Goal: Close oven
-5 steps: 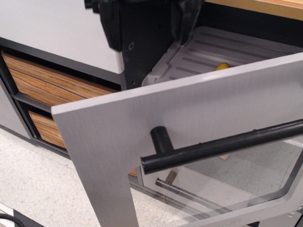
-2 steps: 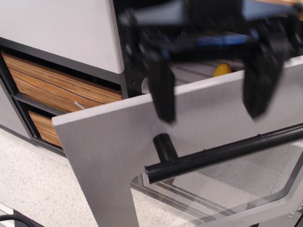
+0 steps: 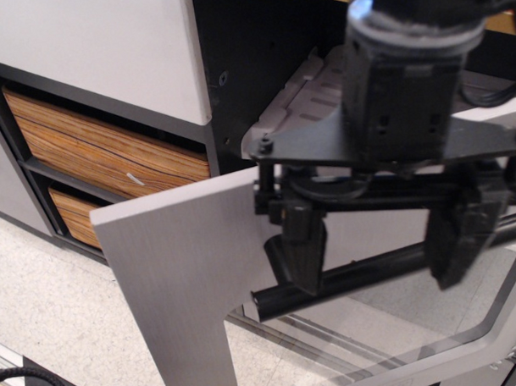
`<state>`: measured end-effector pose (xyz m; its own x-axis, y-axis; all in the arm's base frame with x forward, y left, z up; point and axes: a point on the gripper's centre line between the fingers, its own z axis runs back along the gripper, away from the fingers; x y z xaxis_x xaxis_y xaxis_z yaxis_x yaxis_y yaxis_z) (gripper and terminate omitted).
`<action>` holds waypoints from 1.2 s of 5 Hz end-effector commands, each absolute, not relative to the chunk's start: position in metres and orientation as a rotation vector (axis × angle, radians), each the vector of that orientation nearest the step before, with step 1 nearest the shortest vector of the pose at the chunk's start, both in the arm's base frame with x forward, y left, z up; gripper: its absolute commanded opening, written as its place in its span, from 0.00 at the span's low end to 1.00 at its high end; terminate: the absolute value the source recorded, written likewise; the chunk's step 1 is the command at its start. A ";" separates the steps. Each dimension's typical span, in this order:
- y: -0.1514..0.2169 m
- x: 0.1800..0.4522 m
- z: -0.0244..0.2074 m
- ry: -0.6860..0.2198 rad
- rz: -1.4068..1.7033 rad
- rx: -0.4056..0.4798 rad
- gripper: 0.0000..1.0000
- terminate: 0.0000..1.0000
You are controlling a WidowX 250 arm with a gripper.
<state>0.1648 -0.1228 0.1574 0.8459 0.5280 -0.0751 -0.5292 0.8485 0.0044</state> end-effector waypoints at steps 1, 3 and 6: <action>-0.093 0.185 0.176 0.004 0.633 -0.046 1.00 0.00; -0.081 0.188 0.187 -0.032 0.662 -0.044 1.00 0.00; -0.131 0.156 0.127 0.063 0.432 -0.038 1.00 0.00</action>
